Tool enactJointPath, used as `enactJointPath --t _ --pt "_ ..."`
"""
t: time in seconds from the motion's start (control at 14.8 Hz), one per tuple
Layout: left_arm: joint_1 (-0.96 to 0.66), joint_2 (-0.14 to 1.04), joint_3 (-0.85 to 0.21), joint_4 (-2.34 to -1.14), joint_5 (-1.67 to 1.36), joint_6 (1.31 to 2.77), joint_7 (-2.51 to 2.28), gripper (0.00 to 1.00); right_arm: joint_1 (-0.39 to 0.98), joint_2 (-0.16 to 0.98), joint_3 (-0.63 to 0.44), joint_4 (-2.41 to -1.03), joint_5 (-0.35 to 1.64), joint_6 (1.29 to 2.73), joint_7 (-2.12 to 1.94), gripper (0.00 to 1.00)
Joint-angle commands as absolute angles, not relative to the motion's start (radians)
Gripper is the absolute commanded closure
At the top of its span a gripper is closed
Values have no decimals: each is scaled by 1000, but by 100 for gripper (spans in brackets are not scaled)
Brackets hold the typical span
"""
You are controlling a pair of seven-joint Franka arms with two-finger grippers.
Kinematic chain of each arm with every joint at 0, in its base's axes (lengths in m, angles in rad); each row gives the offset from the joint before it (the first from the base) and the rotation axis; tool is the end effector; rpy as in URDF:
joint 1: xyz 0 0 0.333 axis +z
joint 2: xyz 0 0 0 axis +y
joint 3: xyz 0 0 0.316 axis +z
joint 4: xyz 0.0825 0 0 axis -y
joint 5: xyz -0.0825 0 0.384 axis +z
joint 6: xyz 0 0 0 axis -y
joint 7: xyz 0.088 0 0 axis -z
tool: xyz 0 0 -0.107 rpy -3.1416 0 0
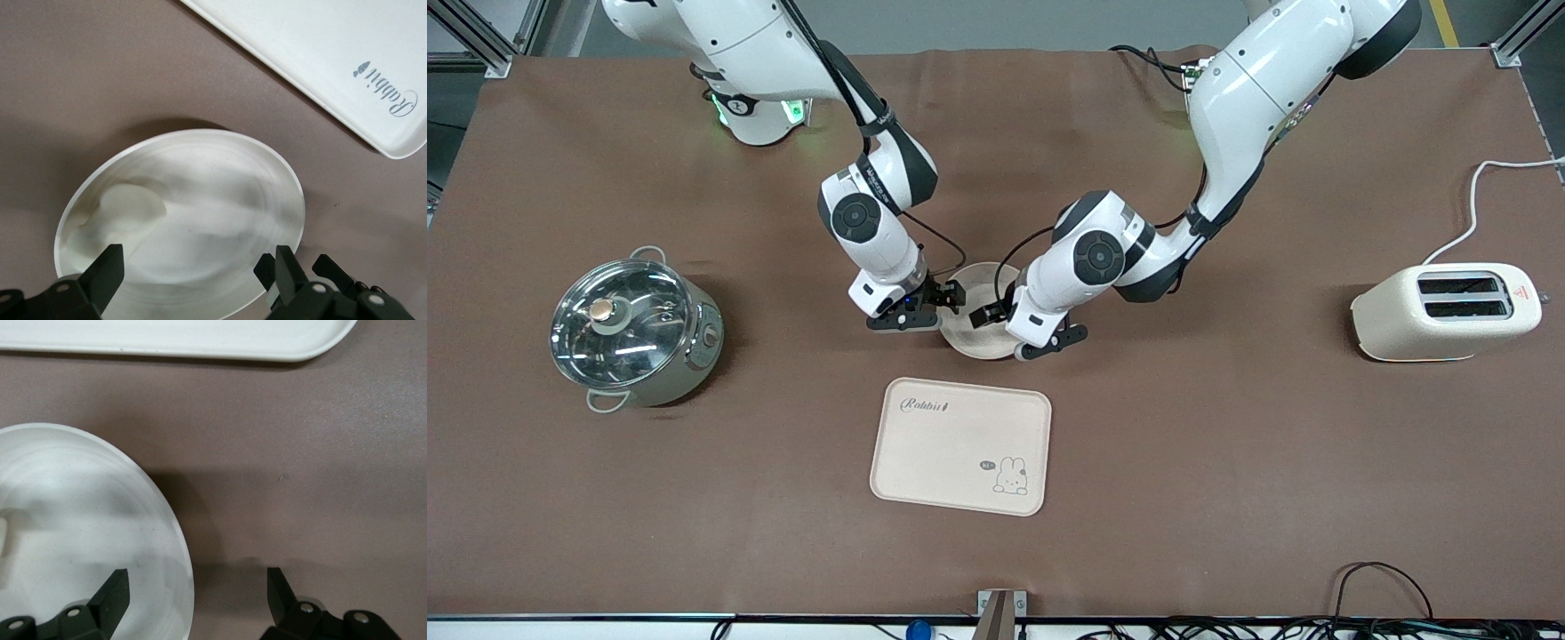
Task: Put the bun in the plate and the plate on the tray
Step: 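Lower the bun onto the plate and open the left gripper, then lift the plate with the right gripper while the left gripper withdraws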
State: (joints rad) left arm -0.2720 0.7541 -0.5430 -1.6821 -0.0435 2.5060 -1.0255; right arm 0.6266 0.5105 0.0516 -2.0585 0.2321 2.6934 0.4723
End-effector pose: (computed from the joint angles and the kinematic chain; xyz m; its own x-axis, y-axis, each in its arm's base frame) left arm 0.5119 -0.4706 0.2275 0.9044 0.3363 -0.2625 0.4083 -0.8607 0.3040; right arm 0.4751 0.3725 0.1948 0.9996 -0.0079 0.0268 -0.0029 -0.9834 -0.1812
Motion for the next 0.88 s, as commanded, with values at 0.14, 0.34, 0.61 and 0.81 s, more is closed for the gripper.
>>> enactJointPath --t 0.14,0.34,0.61,0.81 --pt "-174 687 -511 -1538 150 2112 -917 0 643 512 46 -2065 249 2703 477 47" --pt "-51 603 -511 -1453 158 1893 -624 0 643 531 46 -2065 249 2736 477 62" --pt "150 490 -511 -1453 163 1864 -330 0 652 543 46 -2063 249 2753 477 99" --pt "231 410 -509 -1454 163 1826 -151 0 634 537 46 -2059 249 2738 477 100"
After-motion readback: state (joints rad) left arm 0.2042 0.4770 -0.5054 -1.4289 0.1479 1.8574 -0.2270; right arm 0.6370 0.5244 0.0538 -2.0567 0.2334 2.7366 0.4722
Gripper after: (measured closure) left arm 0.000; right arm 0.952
